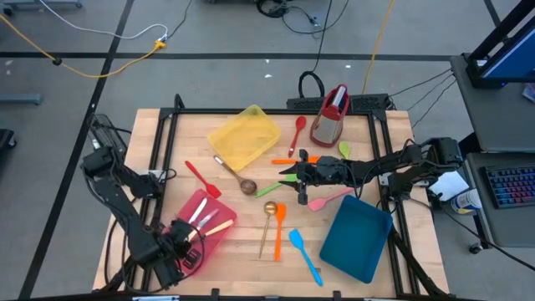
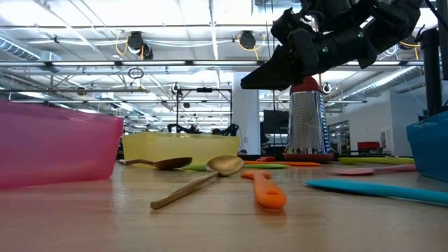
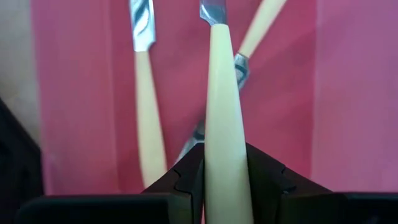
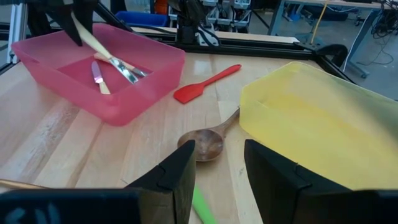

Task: Pick & Place Kitchen Items
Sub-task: Put the yellow table knife into the pink bin

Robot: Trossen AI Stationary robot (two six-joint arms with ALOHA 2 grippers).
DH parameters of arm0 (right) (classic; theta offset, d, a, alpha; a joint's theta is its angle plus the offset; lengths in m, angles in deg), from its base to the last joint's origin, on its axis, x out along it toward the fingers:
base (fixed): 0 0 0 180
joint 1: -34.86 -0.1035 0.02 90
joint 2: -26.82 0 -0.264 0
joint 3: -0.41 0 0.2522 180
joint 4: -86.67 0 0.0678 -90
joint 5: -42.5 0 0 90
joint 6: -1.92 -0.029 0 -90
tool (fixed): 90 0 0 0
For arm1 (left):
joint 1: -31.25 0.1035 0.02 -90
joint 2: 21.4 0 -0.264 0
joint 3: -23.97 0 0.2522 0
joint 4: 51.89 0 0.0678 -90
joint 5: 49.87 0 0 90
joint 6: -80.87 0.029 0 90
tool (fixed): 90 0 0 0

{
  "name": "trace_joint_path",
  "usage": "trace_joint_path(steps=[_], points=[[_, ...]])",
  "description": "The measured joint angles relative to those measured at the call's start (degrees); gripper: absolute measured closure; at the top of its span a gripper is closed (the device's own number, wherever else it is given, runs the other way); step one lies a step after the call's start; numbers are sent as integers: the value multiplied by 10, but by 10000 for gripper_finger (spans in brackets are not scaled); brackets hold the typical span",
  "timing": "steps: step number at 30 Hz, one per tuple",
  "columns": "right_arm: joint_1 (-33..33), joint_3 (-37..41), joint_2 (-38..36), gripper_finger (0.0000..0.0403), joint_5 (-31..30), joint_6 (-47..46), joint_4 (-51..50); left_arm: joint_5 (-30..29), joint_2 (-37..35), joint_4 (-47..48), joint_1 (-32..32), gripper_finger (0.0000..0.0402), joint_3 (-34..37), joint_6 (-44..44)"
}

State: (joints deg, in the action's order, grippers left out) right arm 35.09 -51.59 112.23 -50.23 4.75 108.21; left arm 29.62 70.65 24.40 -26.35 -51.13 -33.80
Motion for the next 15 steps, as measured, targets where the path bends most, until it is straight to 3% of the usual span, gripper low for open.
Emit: trace_joint_path(steps=[15], points=[[0,0,0,273,-1,-6,0,2,40,-46,0,314,0,18]])
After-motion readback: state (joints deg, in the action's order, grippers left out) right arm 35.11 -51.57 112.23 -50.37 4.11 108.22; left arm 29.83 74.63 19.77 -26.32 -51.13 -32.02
